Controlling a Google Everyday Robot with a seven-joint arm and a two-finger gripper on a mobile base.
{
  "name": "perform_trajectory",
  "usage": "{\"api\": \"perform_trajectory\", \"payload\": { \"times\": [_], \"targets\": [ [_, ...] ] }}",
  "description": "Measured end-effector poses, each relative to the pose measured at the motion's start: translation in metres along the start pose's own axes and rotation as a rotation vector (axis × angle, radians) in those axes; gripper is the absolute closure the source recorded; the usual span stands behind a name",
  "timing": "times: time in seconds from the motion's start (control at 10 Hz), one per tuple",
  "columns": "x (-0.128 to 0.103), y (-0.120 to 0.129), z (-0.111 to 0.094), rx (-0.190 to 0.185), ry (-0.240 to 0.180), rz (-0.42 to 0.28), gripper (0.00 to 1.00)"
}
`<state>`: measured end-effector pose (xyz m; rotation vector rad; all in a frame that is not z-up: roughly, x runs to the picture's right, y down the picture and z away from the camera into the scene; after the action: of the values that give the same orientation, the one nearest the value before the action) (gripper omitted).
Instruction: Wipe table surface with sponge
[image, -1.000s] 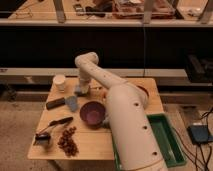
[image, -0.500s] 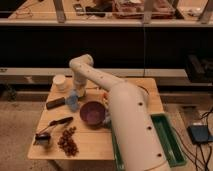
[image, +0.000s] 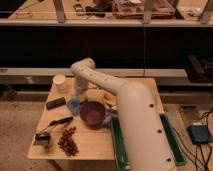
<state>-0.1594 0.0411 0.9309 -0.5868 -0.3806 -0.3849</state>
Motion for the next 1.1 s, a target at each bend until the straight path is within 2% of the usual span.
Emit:
{"api": "perform_trajectory", "payload": {
  "times": [0.7, 0.9, 1.1],
  "targets": [
    [0.06, 0.013, -0.014, 0.025, 0.052, 0.165, 1.0],
    [0.078, -0.001, -0.023, 0.053, 0.079, 0.214, 1.0],
    [0.088, -0.017, -0.032, 0.084, 0.098, 0.23, 1.0]
  ]
}}
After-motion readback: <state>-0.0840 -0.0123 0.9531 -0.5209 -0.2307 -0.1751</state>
